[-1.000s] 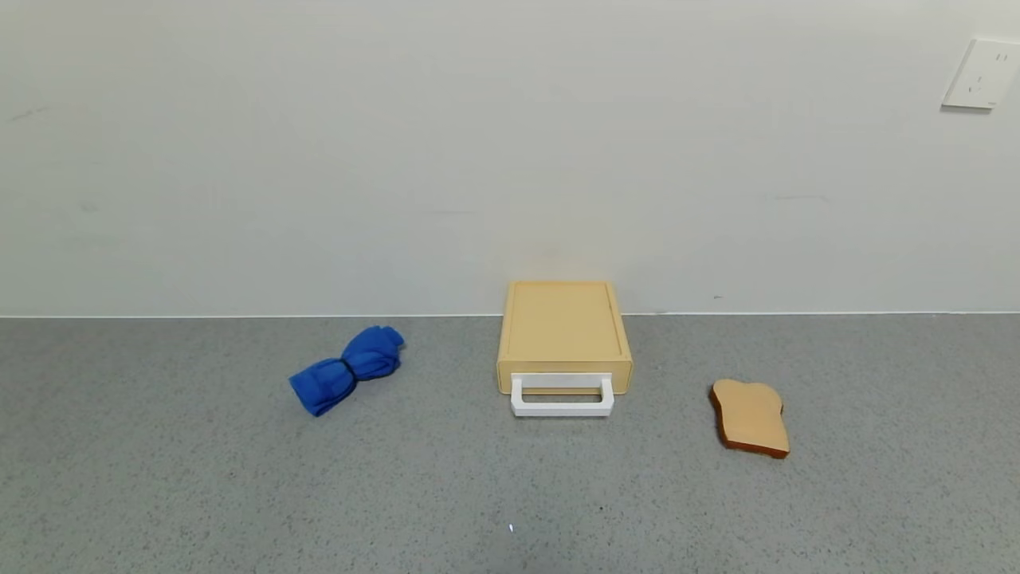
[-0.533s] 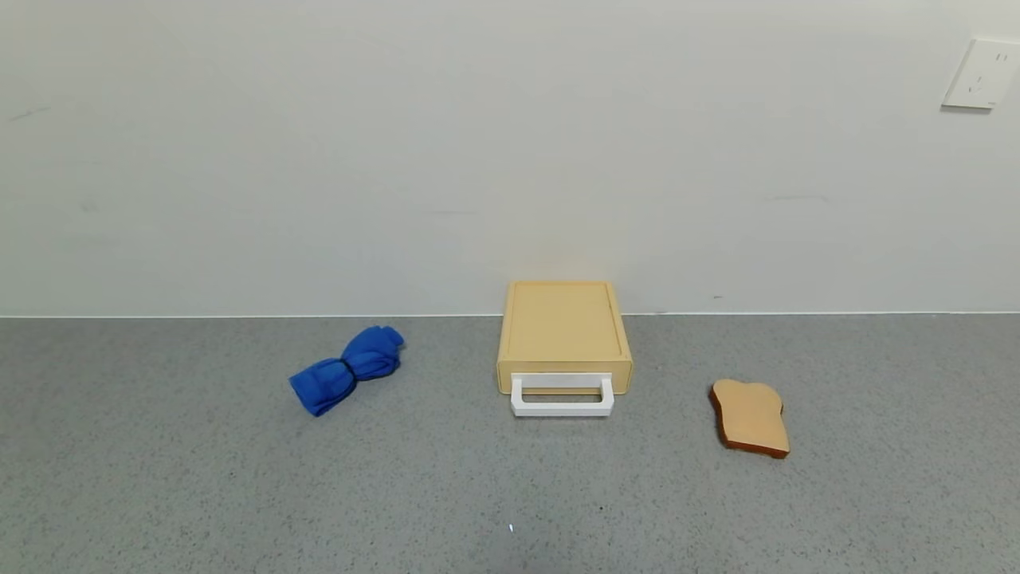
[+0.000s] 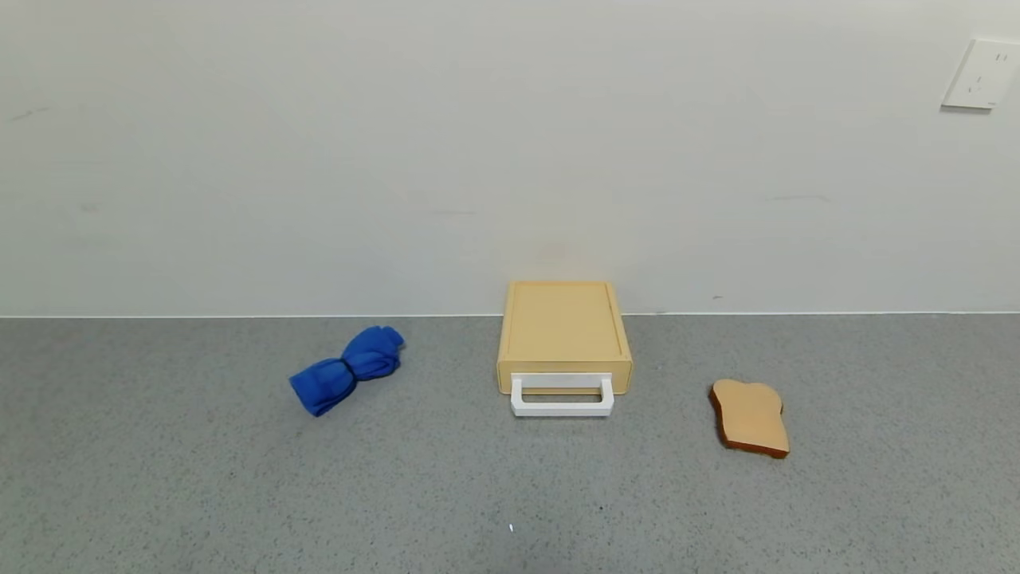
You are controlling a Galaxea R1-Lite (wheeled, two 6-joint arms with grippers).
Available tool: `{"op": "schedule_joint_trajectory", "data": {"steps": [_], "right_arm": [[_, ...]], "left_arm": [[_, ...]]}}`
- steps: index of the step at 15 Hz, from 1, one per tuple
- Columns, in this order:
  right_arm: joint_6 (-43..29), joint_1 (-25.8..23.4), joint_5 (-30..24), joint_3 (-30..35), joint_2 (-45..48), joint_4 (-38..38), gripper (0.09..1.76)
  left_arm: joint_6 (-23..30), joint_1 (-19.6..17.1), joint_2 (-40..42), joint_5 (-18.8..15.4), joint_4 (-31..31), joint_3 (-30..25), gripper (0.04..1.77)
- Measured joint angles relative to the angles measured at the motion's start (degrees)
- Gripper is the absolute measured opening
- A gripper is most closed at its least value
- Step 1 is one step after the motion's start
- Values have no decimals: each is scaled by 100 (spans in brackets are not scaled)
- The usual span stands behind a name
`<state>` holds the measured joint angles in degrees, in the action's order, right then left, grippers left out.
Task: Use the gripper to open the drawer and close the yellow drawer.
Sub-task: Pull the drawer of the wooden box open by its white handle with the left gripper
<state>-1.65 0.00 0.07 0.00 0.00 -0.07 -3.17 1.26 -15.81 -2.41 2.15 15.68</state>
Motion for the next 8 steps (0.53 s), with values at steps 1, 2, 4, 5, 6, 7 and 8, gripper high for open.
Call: {"op": "schedule_joint_trajectory", "data": {"steps": [1,2,4,5,6,7,8], "right_arm": [[0,0,2,0,0,-2,171],[0,0,2,0,0,-2,171],[0,0,2,0,0,-2,171],[0,0,2,0,0,-2,171],[0,0,0,0,0,-2,171],[2,0,2,0,0,0,171],[0,0,2,0,0,0,171]], "left_arm": [[4,11,-373,35,5,328,172],[6,12,-814,84,16,689,172],[4,-29,-1903,165,215,1598,172],[0,-68,-2476,178,461,2175,172],[-5,-110,-3055,178,807,2842,172],[-5,-141,-3672,149,1287,3591,172],[0,-158,-4218,77,1797,4301,172]]}}
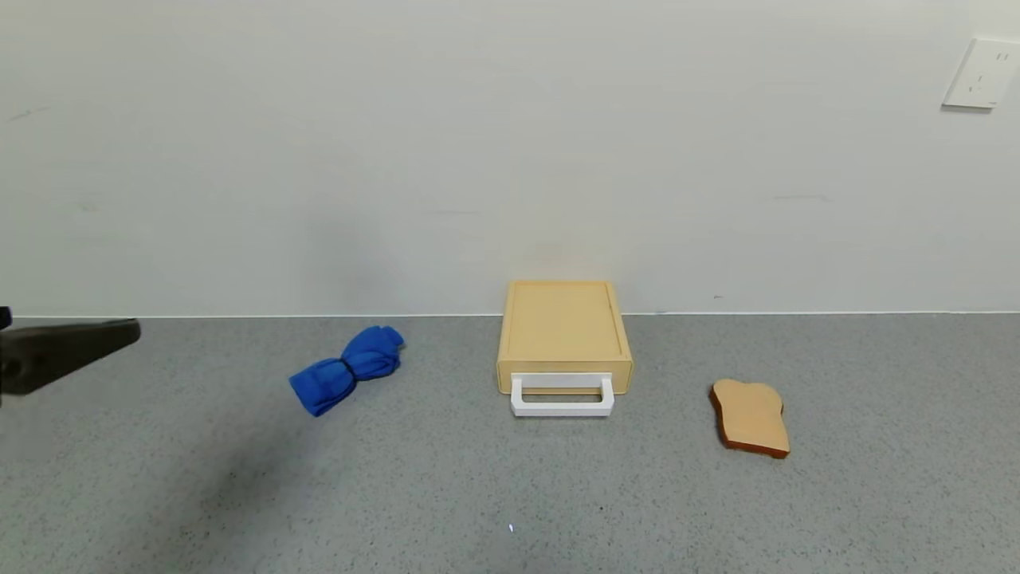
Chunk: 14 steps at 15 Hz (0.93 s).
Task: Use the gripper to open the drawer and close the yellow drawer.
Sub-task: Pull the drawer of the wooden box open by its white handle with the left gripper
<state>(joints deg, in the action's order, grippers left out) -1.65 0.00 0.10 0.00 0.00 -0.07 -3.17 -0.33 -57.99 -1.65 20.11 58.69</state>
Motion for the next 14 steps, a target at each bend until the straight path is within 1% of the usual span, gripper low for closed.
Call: {"op": "schedule_joint_trajectory", "data": {"steps": [2,3,4,5,6,7,8,10,12,14], "right_arm": [[-2,0,0,0,0,0,171],[-2,0,-2,0,0,-2,171],[0,0,0,0,0,-2,171],[-2,0,-2,0,0,-2,171],[-2,0,0,0,0,0,171],[0,0,-2,0,0,-2,171],[0,0,-2,0,0,-2,171],[-2,0,-2,0,0,0,171],[-2,0,1,0,0,0,171],[-2,0,0,0,0,0,171]], "left_arm": [[76,33,-1067,-188,1165,1436,172],[205,118,-1552,-238,1701,2110,172],[388,280,-2072,-246,2192,2786,172],[580,496,-2544,-190,2619,3324,172],[791,790,-2996,-67,2955,3768,172],[1067,1179,-3440,112,3204,4125,172],[1360,1579,-3840,301,3340,4372,172],[1935,2235,-4481,552,3413,4630,172],[2472,2689,-5003,635,3427,4829,172],[2877,3009,-5460,655,3424,5119,172]]}}
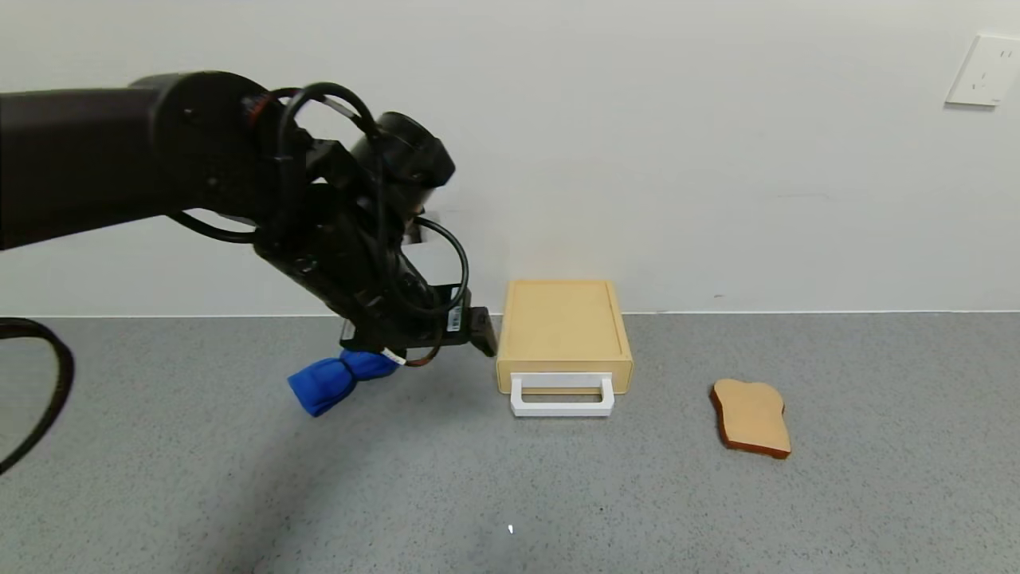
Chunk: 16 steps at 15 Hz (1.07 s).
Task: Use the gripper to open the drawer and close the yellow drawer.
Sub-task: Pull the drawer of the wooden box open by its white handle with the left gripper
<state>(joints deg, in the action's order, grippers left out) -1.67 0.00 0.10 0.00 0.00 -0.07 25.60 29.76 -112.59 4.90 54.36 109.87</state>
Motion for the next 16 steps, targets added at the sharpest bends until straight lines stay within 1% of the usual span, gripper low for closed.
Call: {"op": "schedule_joint_trajectory", "data": {"steps": [2,4,6,7,8,11,14,16], "right_arm": [[2,0,0,0,0,0,171],[0,0,0,0,0,0,171],[2,0,0,0,0,0,171],[2,0,0,0,0,0,171],[0,0,0,0,0,-2,171],[2,0,0,0,0,0,171],[2,0,-2,0,0,-2,171],[2,0,0,0,0,0,171]], "left_arm": [[321,351,-373,105,-105,239,172],[433,695,-656,284,-497,302,172],[419,981,-855,282,-1084,313,172],[334,1114,-946,267,-1278,311,172],[113,1202,-1048,207,-1440,308,172],[-516,1271,-1335,-380,-1982,297,172],[-1130,1173,-1621,-781,-2410,302,172],[-1463,1064,-1808,-941,-2526,317,172]]}}
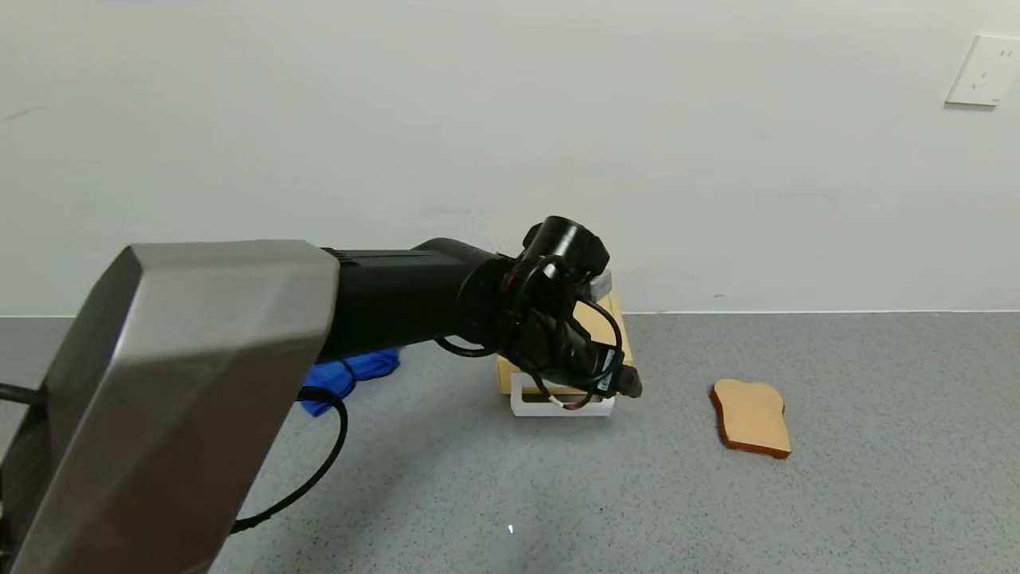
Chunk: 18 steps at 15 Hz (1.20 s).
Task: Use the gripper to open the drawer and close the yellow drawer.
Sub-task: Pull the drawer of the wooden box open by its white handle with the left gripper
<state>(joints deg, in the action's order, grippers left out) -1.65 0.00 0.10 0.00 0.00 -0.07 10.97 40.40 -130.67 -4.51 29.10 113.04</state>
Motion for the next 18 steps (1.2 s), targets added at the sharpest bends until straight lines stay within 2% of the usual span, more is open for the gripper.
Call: {"op": "schedule_joint_trajectory", "data": {"steps": [4,7,18], "right_arm": [[0,0,1,0,0,-2,171],[0,0,0,0,0,-2,171],[-2,0,0,0,0,0,171]], "left_arm": [[-731,-184,-369,-334,-177,22,172],[-1133,-283,-568,-406,-250,33,172],[-1677,-306,-867,-372,-272,43,172]]}}
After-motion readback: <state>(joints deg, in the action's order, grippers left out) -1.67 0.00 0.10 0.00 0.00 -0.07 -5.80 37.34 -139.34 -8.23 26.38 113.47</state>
